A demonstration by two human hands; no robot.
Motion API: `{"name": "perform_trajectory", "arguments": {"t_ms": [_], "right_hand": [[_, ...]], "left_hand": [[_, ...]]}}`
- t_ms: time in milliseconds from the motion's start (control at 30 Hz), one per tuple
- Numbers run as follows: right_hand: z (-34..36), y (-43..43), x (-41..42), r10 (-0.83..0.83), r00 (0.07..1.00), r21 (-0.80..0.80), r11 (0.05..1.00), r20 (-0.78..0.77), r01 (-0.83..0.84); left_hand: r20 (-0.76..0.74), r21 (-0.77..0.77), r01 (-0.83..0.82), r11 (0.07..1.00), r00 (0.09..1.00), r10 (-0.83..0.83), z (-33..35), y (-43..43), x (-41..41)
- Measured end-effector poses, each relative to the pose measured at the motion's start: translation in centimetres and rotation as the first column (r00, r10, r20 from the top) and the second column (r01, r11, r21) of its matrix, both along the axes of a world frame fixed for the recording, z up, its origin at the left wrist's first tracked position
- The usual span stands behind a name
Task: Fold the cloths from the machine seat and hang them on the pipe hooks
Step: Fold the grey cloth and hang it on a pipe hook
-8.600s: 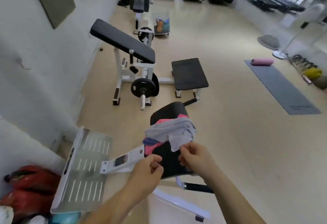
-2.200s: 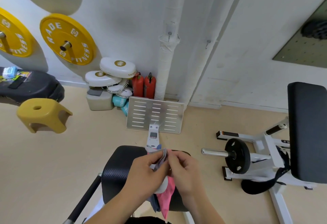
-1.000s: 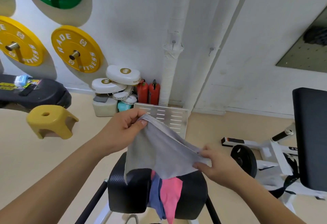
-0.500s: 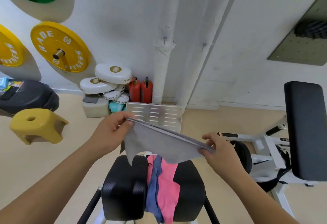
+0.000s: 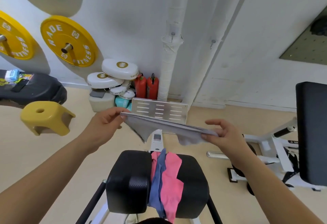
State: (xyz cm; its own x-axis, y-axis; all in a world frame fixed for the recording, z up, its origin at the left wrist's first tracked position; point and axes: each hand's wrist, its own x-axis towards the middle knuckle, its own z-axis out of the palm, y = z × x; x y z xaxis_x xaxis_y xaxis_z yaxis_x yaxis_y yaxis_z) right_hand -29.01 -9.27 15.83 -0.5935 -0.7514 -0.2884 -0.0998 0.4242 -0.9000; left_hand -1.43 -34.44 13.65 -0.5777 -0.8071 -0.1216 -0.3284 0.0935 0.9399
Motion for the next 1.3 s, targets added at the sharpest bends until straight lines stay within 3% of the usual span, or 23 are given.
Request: {"name": "perform_trajectory", "arguments": {"t_ms": [100,233,333,433,667,800,933,1067,1200,1300], "right_hand": [[-3.9,2.2,2.0,0.008,0.998,0.125,0.992,-0.062,-0.001],[-10.2,5.5,5.5,0.172,0.98,0.34,0.931,-0.099,-0.129],[-13.5,8.0,8.5,0.358,0.933,0.497,0.801,0.048,-0.333],[-14.9,9.7,10.3,0.418,0.898,0.554,0.72,0.134,-0.418],[-13.5,9.0,10.6,0.387,0.914,0.504,0.769,0.121,-0.392],[-14.7,6.3,9.6,0.206,0.979,0.458,0.869,0.007,-0.186],[-17.3,2.7,7.5,0.119,0.991,0.469,0.88,-0.064,-0.076],[-19.3,-1.2,6.5,0.124,0.985,0.527,0.849,-0.116,-0.045],[-22.4,-3.1,6.0,0.215,0.972,0.663,0.742,-0.096,-0.099],[-24.4,-3.5,5.7,0.251,0.967,0.726,0.672,-0.041,-0.144]], "left_hand": [[0.106,0.034,0.114,0.993,0.988,-0.117,-3.4,2.7,3.2],[0.247,0.131,0.201,0.971,0.942,-0.228,-9.2,6.8,8.1],[0.347,0.189,0.242,0.952,0.89,-0.295,-12.6,9.9,11.8],[0.368,0.246,0.277,0.929,0.86,-0.354,-14.3,12.1,14.2],[0.381,0.203,0.273,0.94,0.863,-0.333,-15.6,12.0,14.9],[0.486,0.151,0.226,0.962,0.831,-0.271,-16.6,9.4,12.4],[0.563,0.101,0.178,0.979,0.801,-0.203,-18.0,6.1,9.0],[0.618,0.115,0.2,0.973,0.752,-0.228,-20.0,3.5,6.0],[0.758,0.17,0.308,0.936,0.567,-0.324,-21.9,1.7,5.0],[0.804,0.162,0.316,0.935,0.507,-0.311,-23.0,1.1,4.8]]}}
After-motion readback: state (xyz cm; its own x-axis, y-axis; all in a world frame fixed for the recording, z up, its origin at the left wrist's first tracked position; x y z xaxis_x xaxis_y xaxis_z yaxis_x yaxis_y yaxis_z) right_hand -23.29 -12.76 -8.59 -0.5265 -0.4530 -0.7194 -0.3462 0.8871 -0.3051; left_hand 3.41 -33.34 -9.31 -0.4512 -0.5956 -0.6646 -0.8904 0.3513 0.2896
